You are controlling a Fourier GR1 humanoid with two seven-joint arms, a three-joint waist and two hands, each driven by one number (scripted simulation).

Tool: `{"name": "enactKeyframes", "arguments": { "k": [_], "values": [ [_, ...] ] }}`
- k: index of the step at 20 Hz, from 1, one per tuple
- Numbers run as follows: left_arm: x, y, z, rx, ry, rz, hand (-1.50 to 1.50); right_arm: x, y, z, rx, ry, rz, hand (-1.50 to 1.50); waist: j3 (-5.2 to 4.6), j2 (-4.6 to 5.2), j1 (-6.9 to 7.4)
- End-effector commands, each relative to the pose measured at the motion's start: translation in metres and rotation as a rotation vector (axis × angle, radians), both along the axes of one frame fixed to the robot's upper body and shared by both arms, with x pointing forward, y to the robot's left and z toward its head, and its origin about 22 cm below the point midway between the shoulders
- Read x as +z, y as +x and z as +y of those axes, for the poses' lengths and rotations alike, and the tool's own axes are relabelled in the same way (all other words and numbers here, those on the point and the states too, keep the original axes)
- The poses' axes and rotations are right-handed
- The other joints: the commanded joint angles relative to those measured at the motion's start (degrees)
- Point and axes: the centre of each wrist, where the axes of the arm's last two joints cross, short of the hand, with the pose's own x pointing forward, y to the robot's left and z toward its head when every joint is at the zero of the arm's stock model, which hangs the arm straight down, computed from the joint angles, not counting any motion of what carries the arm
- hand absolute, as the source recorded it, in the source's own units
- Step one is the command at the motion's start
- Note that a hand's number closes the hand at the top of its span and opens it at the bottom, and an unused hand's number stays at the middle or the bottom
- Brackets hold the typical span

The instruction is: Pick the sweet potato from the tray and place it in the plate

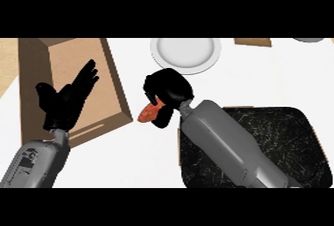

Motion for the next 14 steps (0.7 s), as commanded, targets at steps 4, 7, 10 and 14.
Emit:
{"name": "enactKeyframes", "arguments": {
  "k": [4,7,10,14],
  "values": [
    [-0.018,-0.003,0.002,0.021,-0.005,0.063,0.0,0.047,0.004,0.032,-0.28,0.206,-0.371,1.5,-0.77,0.32,-0.24],
    [-0.021,0.001,-0.003,0.022,0.025,0.077,0.0,0.067,0.006,0.046,-0.387,0.259,-0.414,1.5,-0.81,0.44,-0.44],
    [-0.031,-0.005,0.003,0.045,-0.002,0.074,0.0,0.066,0.014,0.046,-0.498,0.324,-0.357,1.5,-0.82,0.57,-0.71],
    [-0.026,-0.007,0.016,0.027,0.007,0.057,0.0,0.057,0.036,0.035,-0.592,0.361,-0.347,1.5,-0.81,1.02,-0.36]
  ]
}}
